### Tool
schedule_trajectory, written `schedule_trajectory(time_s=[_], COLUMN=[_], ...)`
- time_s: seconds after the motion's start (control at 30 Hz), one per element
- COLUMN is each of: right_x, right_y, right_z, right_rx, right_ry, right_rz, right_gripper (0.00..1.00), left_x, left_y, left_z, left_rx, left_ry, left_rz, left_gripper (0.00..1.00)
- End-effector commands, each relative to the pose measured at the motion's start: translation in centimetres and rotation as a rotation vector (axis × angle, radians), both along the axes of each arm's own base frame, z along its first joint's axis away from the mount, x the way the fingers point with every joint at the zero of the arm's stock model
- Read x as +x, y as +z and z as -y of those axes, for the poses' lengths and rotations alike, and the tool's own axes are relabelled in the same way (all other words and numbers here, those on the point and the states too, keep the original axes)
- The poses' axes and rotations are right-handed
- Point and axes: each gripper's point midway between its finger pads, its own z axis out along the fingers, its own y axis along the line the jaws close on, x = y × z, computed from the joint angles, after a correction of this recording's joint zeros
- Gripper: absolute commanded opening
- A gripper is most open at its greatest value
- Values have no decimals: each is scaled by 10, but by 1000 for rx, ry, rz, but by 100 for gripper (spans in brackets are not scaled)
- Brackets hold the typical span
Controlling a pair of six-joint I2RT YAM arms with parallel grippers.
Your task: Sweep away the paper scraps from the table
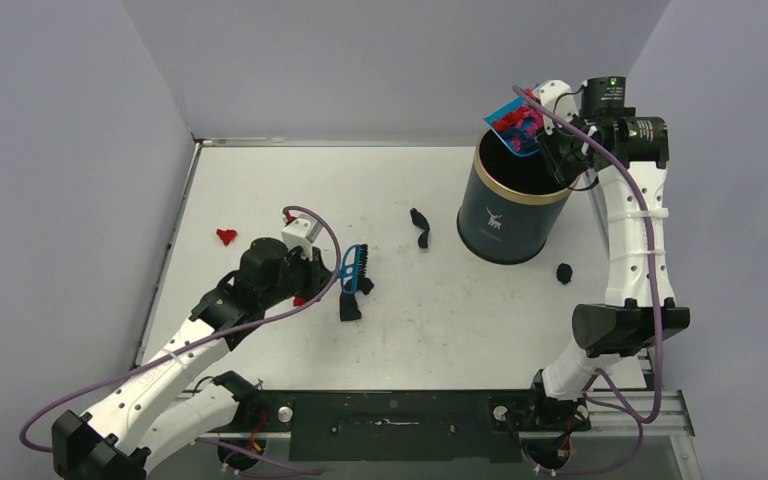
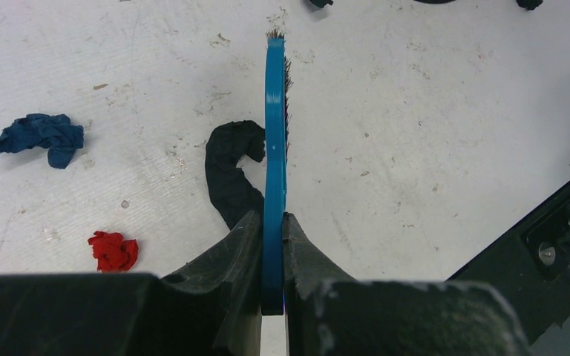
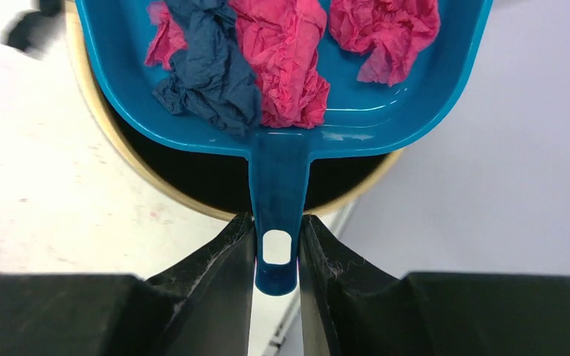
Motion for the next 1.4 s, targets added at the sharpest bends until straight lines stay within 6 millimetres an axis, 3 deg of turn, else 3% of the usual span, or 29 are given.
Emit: schedule_trajectory(time_s=[0.0, 0.2, 0.4, 0.7, 0.83, 1.17, 1.37], right_x=[5, -3, -7, -7, -16, -24, -21], right_y=[13, 18, 26, 64, 79, 83, 106], right_z=[48, 95, 122, 102, 106, 107, 100], right_rx=[-155, -408, -643, -1095, -1264, -1238, -1082], right_ry=[-136, -252, -275, -193, -186, -206, -276], right_rz=[28, -25, -88, -39, -46, -18, 158], right_gripper=[5, 5, 5, 5, 5, 5, 5], left_x=[6, 3, 1, -2, -2, -3, -2], left_y=[22, 27, 32, 36, 37, 38, 36], left_z=[4, 5, 5, 1, -1, -2, -3], left_rx=[-53, -65, -83, -86, -85, -86, -78], left_ry=[-9, -17, -19, -8, 0, 2, 9], left_rz=[75, 81, 95, 108, 112, 116, 115], left_gripper=[0, 0, 0, 0, 0, 0, 0])
